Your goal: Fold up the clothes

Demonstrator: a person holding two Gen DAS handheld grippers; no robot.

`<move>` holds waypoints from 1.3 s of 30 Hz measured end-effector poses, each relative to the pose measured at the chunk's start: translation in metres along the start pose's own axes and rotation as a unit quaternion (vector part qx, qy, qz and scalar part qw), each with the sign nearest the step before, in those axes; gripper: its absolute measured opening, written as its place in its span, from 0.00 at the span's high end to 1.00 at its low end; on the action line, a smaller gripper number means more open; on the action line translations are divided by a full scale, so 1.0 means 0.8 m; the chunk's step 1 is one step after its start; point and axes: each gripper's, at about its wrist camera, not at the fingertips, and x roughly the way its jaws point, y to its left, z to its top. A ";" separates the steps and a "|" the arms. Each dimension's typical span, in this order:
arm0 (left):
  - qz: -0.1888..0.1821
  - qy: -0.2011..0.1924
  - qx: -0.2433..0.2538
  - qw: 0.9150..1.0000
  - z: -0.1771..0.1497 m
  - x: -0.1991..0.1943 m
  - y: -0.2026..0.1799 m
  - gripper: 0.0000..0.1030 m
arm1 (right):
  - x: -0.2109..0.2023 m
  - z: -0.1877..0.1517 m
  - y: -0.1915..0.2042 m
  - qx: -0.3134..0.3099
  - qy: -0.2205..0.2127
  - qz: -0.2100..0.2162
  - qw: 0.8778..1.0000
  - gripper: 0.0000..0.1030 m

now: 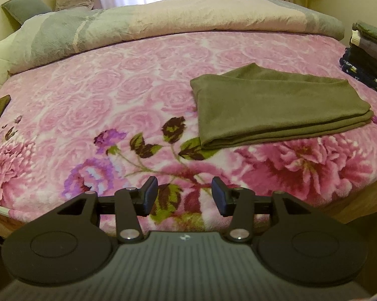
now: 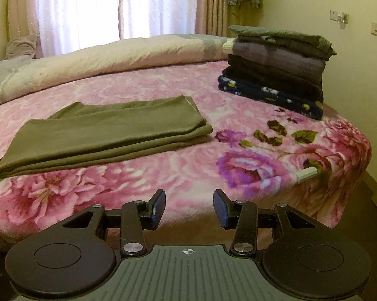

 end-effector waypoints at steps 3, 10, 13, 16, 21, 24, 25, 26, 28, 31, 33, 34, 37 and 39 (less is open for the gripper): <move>-0.012 -0.005 -0.002 1.000 0.003 0.008 0.001 0.59 | 0.009 0.003 -0.003 0.004 0.007 -0.001 1.000 0.57; -0.068 -0.037 -0.003 0.997 0.021 0.028 0.002 0.64 | 0.037 0.018 -0.023 0.083 0.027 0.040 0.995 0.57; -0.087 -0.046 -0.001 0.995 0.035 0.044 -0.003 0.66 | 0.060 0.032 -0.038 0.157 0.028 0.088 0.983 0.57; -0.108 -0.055 -0.002 0.993 0.053 0.065 -0.010 0.66 | 0.092 0.050 -0.053 0.225 0.016 0.135 0.965 0.57; -0.146 -0.052 -0.011 0.988 0.078 0.110 -0.022 0.68 | 0.146 0.075 -0.078 0.331 0.002 0.196 0.923 0.57; -0.154 -0.034 -0.022 0.987 0.083 0.139 -0.022 0.68 | 0.175 0.076 -0.098 0.383 0.011 0.196 0.903 0.57; -0.152 -0.028 -0.025 0.988 0.083 0.146 -0.020 0.69 | 0.178 0.073 -0.106 0.403 0.015 0.199 0.893 0.57; -0.149 -0.021 -0.029 0.988 0.083 0.154 -0.019 0.72 | 0.180 0.070 -0.115 0.423 0.018 0.201 0.883 0.57; -0.148 -0.011 -0.039 0.988 0.082 0.164 -0.013 0.72 | 0.186 0.064 -0.132 0.462 0.026 0.205 0.862 0.57; -0.160 -0.011 -0.070 0.985 0.082 0.158 0.008 0.72 | 0.178 0.054 -0.152 0.501 0.028 0.209 0.840 0.57; -0.163 -0.010 -0.088 0.983 0.081 0.154 0.023 0.72 | 0.169 0.048 -0.161 0.507 0.035 0.200 0.838 0.57; -0.164 -0.009 -0.096 0.982 0.080 0.153 0.030 0.72 | 0.165 0.046 -0.165 0.510 0.039 0.196 0.837 0.57; -0.157 -0.007 -0.115 0.981 0.078 0.152 0.049 0.72 | 0.175 0.048 -0.164 0.515 0.044 0.195 0.834 0.57; -0.154 -0.004 -0.131 0.979 0.075 0.152 0.062 0.72 | 0.183 0.050 -0.163 0.519 0.046 0.194 0.831 0.57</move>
